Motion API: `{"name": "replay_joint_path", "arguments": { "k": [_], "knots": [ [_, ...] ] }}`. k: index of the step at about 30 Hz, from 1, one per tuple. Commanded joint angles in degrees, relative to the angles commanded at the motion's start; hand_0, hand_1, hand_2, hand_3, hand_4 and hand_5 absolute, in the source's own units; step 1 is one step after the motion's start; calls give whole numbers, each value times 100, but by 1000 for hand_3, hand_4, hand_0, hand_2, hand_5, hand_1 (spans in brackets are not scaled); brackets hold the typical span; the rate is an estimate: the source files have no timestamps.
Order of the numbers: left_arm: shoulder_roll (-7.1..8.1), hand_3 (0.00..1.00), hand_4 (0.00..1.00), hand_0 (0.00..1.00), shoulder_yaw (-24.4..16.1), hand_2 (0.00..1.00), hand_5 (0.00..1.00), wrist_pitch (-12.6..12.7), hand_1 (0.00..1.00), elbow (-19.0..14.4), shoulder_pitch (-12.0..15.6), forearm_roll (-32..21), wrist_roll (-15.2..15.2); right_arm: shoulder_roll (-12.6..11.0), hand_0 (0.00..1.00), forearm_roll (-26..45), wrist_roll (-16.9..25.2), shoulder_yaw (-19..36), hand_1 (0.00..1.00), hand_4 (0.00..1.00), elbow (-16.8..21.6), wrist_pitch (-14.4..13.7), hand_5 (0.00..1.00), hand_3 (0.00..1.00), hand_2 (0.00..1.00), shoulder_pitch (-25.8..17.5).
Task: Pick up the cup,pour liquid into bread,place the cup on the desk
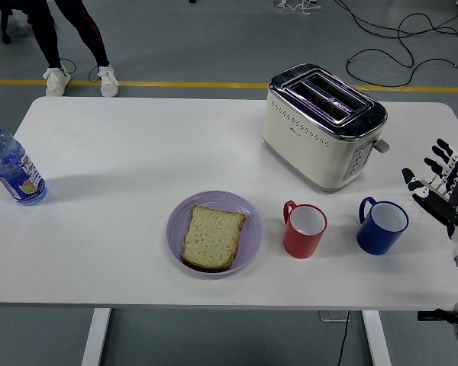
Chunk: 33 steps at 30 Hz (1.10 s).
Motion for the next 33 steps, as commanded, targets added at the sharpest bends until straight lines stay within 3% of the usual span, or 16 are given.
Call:
{"name": "replay_joint_path", "arguments": {
  "k": [13, 17, 19, 20, 25, 26, 31, 32, 33],
  "knots": [
    [-6, 663, 427, 674, -119, 738, 930, -1, 713, 0, -12, 112, 28, 5, 883, 115, -25, 117, 781, 822, 34, 23, 238, 885, 861, 25],
    [-6, 663, 427, 674, -81, 738, 930, 0, 713, 0, -12, 94, 22, -20, 883, 285, -135, 272, 781, 822, 150, 150, 238, 885, 861, 14],
    [-3, 663, 427, 674, -87, 738, 930, 1, 713, 0, -9, 90, 14, -49, 883, 670, -304, 498, 781, 822, 308, 380, 238, 885, 861, -29],
    [0, 664, 430, 674, -107, 738, 936, 1, 713, 0, -8, 105, 16, -56, 803, 784, -358, 568, 727, 786, 355, 444, 249, 822, 793, -47],
    [12, 664, 430, 674, -268, 738, 936, 0, 713, 0, -7, 257, 34, -82, 803, 1902, -684, 1118, 727, 786, 601, 754, 249, 822, 793, -146],
    [15, 664, 429, 676, -285, 739, 936, 0, 713, 0, -6, 262, 33, -74, 760, 2162, -746, 1232, 693, 727, 628, 789, 251, 750, 737, -154],
    [19, 664, 429, 676, -291, 739, 936, 1, 713, 0, 2, 255, 29, -28, 760, 3348, -1151, 1795, 693, 727, 677, 1059, 251, 750, 737, -147],
    [18, 665, 425, 676, -300, 739, 932, 0, 714, 0, 2, 270, 32, -22, 733, 3609, -1227, 1864, 670, 679, 674, 1114, 282, 680, 710, -144],
    [16, 665, 425, 676, -319, 739, 932, 0, 714, 0, 3, 300, 39, -13, 733, 3832, -1389, 1980, 670, 679, 667, 1234, 282, 680, 710, -141]
  ]
}}
